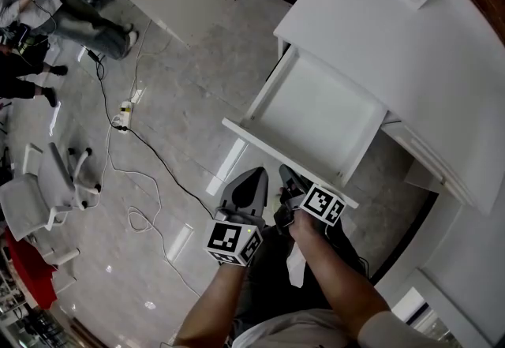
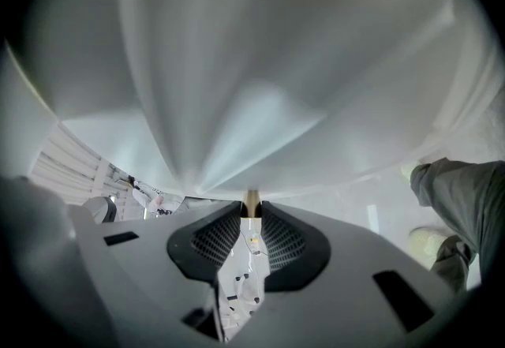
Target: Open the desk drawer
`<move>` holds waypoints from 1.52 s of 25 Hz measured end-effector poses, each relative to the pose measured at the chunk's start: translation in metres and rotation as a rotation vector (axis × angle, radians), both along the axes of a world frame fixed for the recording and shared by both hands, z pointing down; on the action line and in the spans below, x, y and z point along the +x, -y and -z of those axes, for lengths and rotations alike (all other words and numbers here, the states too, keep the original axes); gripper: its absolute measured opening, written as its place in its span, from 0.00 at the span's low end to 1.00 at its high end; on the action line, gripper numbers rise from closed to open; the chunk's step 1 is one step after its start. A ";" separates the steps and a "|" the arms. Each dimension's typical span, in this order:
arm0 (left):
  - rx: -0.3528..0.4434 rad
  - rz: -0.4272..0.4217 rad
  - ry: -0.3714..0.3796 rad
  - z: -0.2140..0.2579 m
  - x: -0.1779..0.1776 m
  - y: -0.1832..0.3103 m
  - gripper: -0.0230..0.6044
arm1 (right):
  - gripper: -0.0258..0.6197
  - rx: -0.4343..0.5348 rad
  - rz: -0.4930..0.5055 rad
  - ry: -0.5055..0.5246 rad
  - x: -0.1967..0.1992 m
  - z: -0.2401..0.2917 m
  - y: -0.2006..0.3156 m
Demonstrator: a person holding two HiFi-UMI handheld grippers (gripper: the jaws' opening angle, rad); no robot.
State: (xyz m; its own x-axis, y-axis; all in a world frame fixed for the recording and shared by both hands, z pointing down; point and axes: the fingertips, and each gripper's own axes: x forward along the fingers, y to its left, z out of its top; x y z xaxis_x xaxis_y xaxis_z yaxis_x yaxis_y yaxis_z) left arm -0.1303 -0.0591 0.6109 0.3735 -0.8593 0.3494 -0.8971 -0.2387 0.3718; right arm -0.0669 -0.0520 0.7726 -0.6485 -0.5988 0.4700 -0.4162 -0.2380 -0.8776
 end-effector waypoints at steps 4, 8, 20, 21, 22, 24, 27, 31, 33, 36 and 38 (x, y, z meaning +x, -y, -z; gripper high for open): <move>0.000 0.002 -0.003 0.007 -0.001 -0.003 0.06 | 0.16 -0.044 -0.001 0.010 0.000 0.003 -0.011; 0.004 0.000 -0.004 0.019 -0.001 -0.003 0.06 | 0.14 -0.075 0.067 0.014 -0.008 0.017 -0.034; 0.023 0.017 0.000 0.080 -0.005 -0.002 0.05 | 0.09 0.255 0.362 -0.015 -0.035 0.160 -0.009; 0.036 0.022 0.001 0.089 -0.006 0.002 0.05 | 0.09 0.301 0.383 -0.021 -0.038 0.175 0.000; 0.045 0.026 0.002 0.099 -0.007 0.004 0.05 | 0.08 0.343 0.402 -0.027 -0.040 0.190 0.006; 0.051 0.031 0.000 0.120 -0.008 0.003 0.05 | 0.08 0.410 0.432 -0.042 -0.043 0.221 0.010; 0.069 0.040 0.000 0.153 -0.011 0.001 0.05 | 0.08 0.498 0.467 -0.070 -0.047 0.263 0.013; 0.112 0.050 0.011 0.196 -0.012 0.003 0.05 | 0.07 0.606 0.500 -0.107 -0.049 0.309 0.020; 0.133 0.049 0.016 0.215 -0.012 0.001 0.05 | 0.07 0.653 0.510 -0.130 -0.049 0.331 0.021; 0.156 0.052 0.021 0.238 -0.013 -0.002 0.05 | 0.07 0.720 0.524 -0.168 -0.050 0.359 0.024; 0.163 0.057 0.022 0.250 -0.014 -0.005 0.05 | 0.07 0.765 0.536 -0.199 -0.049 0.375 0.025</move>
